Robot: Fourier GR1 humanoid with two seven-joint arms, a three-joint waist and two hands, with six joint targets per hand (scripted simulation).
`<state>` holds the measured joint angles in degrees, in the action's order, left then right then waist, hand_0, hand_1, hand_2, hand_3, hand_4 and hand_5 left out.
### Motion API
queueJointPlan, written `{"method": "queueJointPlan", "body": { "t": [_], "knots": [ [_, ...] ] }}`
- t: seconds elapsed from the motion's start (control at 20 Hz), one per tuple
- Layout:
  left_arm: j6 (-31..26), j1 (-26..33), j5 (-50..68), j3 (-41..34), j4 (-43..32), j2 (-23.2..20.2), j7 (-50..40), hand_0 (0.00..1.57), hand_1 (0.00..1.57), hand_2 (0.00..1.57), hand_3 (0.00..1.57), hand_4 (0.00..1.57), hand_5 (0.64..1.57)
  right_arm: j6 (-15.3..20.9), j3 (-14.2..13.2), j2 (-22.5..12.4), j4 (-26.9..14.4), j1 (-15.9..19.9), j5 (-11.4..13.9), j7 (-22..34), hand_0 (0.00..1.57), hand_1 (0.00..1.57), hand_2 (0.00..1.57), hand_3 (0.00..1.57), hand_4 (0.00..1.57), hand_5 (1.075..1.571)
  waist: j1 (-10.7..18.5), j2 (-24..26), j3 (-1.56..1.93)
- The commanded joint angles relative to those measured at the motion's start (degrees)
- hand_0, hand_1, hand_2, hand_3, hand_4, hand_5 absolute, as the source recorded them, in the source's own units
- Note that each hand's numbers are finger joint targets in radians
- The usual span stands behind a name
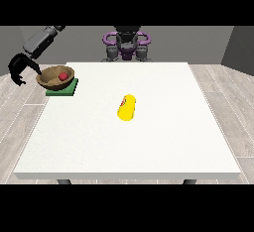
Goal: Pick the cup and pour the ball into the bowl, then pick the bowl and place it on the pad
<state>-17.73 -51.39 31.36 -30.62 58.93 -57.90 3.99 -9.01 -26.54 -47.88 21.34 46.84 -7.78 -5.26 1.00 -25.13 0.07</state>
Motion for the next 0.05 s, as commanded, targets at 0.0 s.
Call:
{"method": "queueJointPlan", "body": {
  "t": [0.0],
  "knots": [
    [-3.2, 1.3, 0.4, -0.8, -3.5, -1.7, 1.2, 0.00, 0.00, 0.00, 0.00, 0.00, 1.515, -2.8, -1.3, -3.8, 0.6, 1.6, -1.6, 3.3, 0.13, 0.13, 0.28, 0.38, 0.00, 1.467, 0.2, 1.1, -0.07]
  ]
}}
